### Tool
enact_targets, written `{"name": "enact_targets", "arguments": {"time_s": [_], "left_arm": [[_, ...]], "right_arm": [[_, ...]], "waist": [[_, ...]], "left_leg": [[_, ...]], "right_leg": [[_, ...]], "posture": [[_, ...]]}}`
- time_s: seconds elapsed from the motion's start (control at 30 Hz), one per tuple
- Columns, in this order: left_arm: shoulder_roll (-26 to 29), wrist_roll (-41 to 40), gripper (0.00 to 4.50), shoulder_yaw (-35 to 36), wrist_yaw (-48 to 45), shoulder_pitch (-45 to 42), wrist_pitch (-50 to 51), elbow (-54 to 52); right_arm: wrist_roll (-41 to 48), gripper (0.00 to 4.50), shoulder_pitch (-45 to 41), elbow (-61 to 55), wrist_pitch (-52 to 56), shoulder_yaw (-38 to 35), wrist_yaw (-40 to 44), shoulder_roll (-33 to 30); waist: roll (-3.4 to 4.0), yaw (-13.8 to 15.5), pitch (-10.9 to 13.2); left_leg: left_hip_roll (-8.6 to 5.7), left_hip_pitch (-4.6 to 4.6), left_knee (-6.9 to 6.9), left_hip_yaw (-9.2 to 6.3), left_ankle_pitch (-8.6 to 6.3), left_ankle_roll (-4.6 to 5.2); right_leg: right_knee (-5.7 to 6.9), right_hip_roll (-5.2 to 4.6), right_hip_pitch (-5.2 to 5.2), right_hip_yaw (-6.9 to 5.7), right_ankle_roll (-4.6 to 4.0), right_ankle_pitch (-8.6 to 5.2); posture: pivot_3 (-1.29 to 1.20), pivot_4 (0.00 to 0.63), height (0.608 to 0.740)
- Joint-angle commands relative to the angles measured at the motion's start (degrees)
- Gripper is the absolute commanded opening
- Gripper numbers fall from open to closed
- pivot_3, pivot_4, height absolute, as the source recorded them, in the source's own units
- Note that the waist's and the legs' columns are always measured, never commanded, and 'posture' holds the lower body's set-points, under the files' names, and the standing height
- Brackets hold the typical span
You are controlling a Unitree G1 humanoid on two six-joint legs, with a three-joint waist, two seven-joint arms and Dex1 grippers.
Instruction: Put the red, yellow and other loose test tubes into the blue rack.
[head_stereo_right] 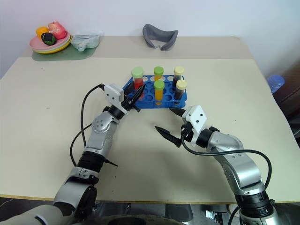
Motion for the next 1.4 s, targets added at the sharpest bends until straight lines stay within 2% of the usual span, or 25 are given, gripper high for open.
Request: {"name": "enact_targets", "arguments": {"time_s": [0.03, 1.03, 1.23, 1.4], "left_arm": [[0.25, 0.34, 0.82, 0.6, 0.11, -0.39, -0.4, 0.04], [-0.37, 0.1, 0.82, 0.81, -0.1, 1.39, 1.33, -1.75], [-0.7, -1.33, 3.64, 1.93, 0.4, 1.39, 0.91, -3.21], [0.08, -4.9, 3.64, 3.34, -1.04, 3.62, 2.61, -9.84]], "right_arm": [[0.17, 4.5, 0.52, -1.28, -0.64, -1.25, 0.2, -0.33], [0.26, 4.5, 0.57, -1.58, -0.15, -0.8, 0.26, -0.37], [0.13, 4.5, 0.36, -1.34, -0.24, -0.76, 0.23, -0.3], [0.18, 4.5, 0.66, -1.03, -0.54, -1.44, 0.38, -0.56]], "waist": [[0.0, 0.01, 0.0], [0.0, -0.07, 0.0], [0.0, -0.01, 0.0], [0.0, -0.03, 0.0]], "left_leg": [[0.0, 0.0, 0.0, 0.0, 0.0, 0.0], [0.0, 0.0, 0.0, 0.0, 0.0, 0.0], [0.0, 0.0, -0.01, 0.0, 0.0, 0.0], [0.0, 0.0, -0.01, 0.0, 0.0, 0.0]], "right_leg": [[0.0, 0.0, 0.0, 0.0, 0.0, 0.0], [0.0, 0.0, -0.01, 0.0, 0.0, 0.0], [0.0, 0.0, -0.01, 0.0, 0.0, 0.0], [0.0, 0.0, -0.01, 0.0, 0.0, 0.0]], "posture": [[0.0, 0.15, 0.74], [0.0, 0.15, 0.74], [0.0, 0.15, 0.74], [0.0, 0.15, 0.74]]}}
